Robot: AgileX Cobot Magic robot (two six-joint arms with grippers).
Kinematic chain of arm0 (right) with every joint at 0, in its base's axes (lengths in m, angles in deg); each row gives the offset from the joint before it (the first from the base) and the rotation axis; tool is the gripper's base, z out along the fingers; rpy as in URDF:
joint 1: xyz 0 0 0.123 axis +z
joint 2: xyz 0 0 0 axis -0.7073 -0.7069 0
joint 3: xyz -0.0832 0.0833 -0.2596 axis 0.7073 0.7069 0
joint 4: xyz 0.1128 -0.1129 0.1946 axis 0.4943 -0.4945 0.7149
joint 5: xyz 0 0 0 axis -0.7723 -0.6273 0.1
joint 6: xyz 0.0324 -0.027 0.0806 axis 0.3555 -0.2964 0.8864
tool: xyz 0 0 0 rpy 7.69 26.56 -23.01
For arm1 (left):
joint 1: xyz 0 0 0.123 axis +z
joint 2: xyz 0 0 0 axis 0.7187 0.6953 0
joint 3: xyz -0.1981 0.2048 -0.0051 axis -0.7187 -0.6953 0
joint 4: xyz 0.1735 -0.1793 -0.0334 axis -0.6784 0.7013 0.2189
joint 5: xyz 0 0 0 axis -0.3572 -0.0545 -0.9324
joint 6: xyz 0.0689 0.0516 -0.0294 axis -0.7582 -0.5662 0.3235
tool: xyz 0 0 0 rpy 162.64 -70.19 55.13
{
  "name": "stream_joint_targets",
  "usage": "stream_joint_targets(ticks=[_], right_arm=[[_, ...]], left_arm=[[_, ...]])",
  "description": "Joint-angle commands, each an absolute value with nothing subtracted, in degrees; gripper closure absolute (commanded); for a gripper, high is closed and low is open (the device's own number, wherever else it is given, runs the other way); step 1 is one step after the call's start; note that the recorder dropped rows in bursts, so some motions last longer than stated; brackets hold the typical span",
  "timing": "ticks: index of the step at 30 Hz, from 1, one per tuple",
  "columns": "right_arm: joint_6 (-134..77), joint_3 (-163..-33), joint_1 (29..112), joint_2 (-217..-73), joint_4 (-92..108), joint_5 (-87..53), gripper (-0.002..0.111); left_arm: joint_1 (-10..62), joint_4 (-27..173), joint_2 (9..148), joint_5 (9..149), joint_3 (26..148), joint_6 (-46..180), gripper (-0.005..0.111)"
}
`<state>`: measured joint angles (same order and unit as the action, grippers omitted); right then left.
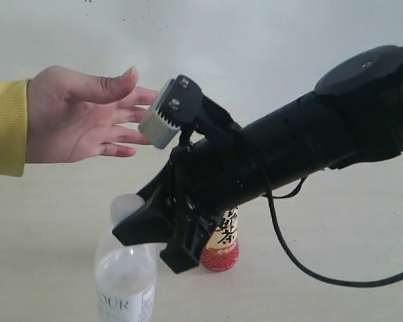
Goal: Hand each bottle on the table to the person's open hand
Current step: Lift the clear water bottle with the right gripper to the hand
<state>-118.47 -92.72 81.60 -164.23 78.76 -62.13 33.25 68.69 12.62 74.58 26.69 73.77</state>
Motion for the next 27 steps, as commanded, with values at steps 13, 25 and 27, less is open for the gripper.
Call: stream_joint_targets(ticks=[13, 25, 27], right_arm=[[-115.9, -104.3, 81.6, -158.6, 79.1, -52.9, 0.108], [-116.7, -104.8, 81.6, -158.6, 79.4, -44.7, 0.108], [-116.9, -104.8, 81.6, -158.6, 79.4, -43.3, 0.108]], left_arm=[[33.4, 68.7, 12.9, 75.2, 26.5, 73.6, 0.103], [33.4, 68.7, 12.9, 75.2, 26.5, 73.6, 0.103], [33.4, 68.7, 12.9, 75.2, 26.5, 73.6, 0.103]])
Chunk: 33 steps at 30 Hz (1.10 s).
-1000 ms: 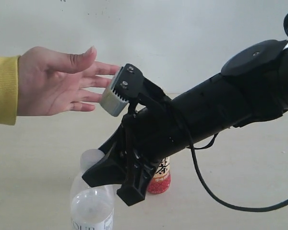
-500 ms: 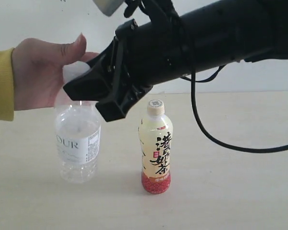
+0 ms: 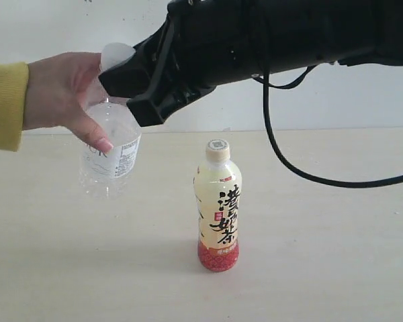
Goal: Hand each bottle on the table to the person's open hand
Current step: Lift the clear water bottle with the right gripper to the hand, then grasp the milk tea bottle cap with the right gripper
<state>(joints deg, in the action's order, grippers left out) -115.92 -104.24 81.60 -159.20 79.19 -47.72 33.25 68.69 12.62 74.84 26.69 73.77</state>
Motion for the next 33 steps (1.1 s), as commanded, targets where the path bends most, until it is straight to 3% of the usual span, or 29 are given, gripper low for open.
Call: stream_joint_targets(ticks=[1, 7, 10, 12, 13, 17, 24, 30, 33], right_arm=[[-117.1, -104.8, 81.6, -158.6, 79.4, -43.0, 0.108], [-117.9, -104.8, 81.6, -158.5, 79.5, -43.0, 0.103], [-114.0, -104.8, 81.6, -157.8, 79.5, -41.9, 0.047], [-109.3, -104.8, 81.6, -156.8, 77.8, -39.3, 0.025], [-105.6, -104.8, 81.6, -156.1, 73.0, -37.9, 0.023], [-79.6, -104.8, 79.1, -153.8, 46.7, -43.9, 0.034], [-74.0, -102.6, 74.8, -155.3, 43.3, -50.1, 0.033], [-73.0, -99.4, 74.1, -157.8, 43.6, -46.9, 0.014], [-72.7, -99.3, 74.1, -160.7, 43.9, -44.9, 0.012]], left_arm=[[33.4, 68.7, 12.9, 75.2, 26.5, 73.6, 0.103], [33.4, 68.7, 12.9, 75.2, 26.5, 73.6, 0.103], [33.4, 68.7, 12.9, 75.2, 26.5, 73.6, 0.103], [33.4, 68.7, 12.9, 75.2, 26.5, 73.6, 0.103], [33.4, 68.7, 12.9, 75.2, 26.5, 73.6, 0.103], [33.4, 68.7, 12.9, 75.2, 26.5, 73.6, 0.103], [33.4, 68.7, 12.9, 75.2, 26.5, 73.6, 0.103], [33.4, 68.7, 12.9, 75.2, 26.5, 73.6, 0.103], [33.4, 68.7, 12.9, 75.2, 26.5, 73.6, 0.103]])
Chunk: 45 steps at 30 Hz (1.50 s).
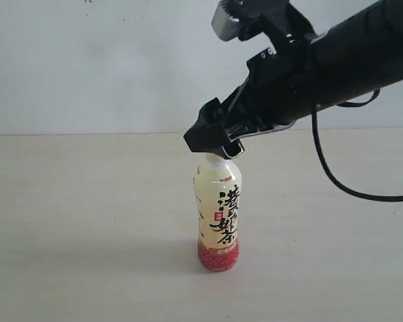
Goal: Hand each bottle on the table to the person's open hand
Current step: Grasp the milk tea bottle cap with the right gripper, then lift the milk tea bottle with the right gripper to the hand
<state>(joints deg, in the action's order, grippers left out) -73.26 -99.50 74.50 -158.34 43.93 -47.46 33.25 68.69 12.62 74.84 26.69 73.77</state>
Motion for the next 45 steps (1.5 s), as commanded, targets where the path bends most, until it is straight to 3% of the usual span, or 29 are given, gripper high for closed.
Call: stream_joint_targets(ticks=[1, 10, 12, 15, 19, 24, 25, 45], right_arm=[[-72.7, -99.3, 74.1, -161.0, 43.9, -44.9, 0.012], [-71.8, -99.3, 74.1, -166.2, 43.1, -40.9, 0.013], [-71.8, -99.3, 74.1, -166.3, 43.1, -40.5, 0.022], [-71.7, -99.0, 74.1, -167.2, 43.0, -42.3, 0.049], [-71.9, -98.1, 74.1, -167.2, 43.0, -42.1, 0.066], [-73.1, -98.0, 74.1, -167.2, 43.6, -42.0, 0.105], [-73.1, -98.0, 74.1, -167.2, 43.7, -42.0, 0.108], [-92.4, -104.9, 75.4, -158.1, 66.9, -46.1, 0.108]], left_arm=[[33.4, 68.7, 12.9, 75.2, 26.5, 73.6, 0.103], [33.4, 68.7, 12.9, 75.2, 26.5, 73.6, 0.103], [33.4, 68.7, 12.9, 75.2, 26.5, 73.6, 0.103], [33.4, 68.7, 12.9, 75.2, 26.5, 73.6, 0.103], [33.4, 68.7, 12.9, 75.2, 26.5, 73.6, 0.103], [33.4, 68.7, 12.9, 75.2, 26.5, 73.6, 0.103], [33.4, 68.7, 12.9, 75.2, 26.5, 73.6, 0.103], [33.4, 68.7, 12.9, 75.2, 26.5, 73.6, 0.103]])
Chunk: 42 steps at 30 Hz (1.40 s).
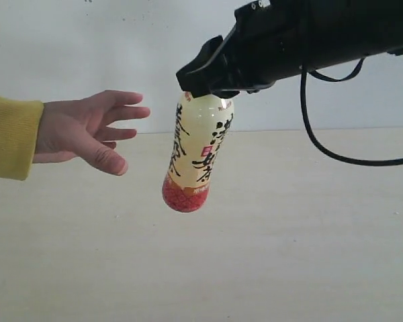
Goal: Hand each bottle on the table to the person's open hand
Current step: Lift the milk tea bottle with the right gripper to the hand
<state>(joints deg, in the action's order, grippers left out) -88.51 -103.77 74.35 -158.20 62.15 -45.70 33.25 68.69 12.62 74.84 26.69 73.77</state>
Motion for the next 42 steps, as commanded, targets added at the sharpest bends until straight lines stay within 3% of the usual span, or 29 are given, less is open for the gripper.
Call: stream_joint_targets(ticks=[1, 12, 23, 25, 27, 31, 42], right_arm=[[-94.4, -104.9, 76.2, -158.1, 68.9, -45.3, 0.108], [-102.3, -109.1, 85.1, -158.1, 75.1, -40.8, 0.108], [-102.3, -110.7, 85.7, -158.1, 77.3, -41.5, 0.108], [-102.4, -110.7, 85.7, -158.1, 77.3, -42.3, 0.101], [-102.4, -110.7, 85.7, -158.1, 77.3, -42.7, 0.086], [-100.5, -110.7, 85.7, -158.1, 77.3, -40.7, 0.034], [-99.9, -110.7, 85.6, -154.4, 74.1, -38.3, 0.036]], left_arm=[[33.4, 68.7, 12.9, 75.2, 26.5, 73.6, 0.103], [33.4, 68.7, 12.9, 75.2, 26.5, 73.6, 0.103], [33.4, 68.7, 12.9, 75.2, 26.5, 73.6, 0.103], [33.4, 68.7, 12.9, 75.2, 26.5, 73.6, 0.103], [33.4, 68.7, 12.9, 75.2, 26.5, 73.6, 0.103], [33.4, 68.7, 12.9, 75.2, 26.5, 73.6, 0.103], [33.4, 68.7, 12.9, 75.2, 26.5, 73.6, 0.103]])
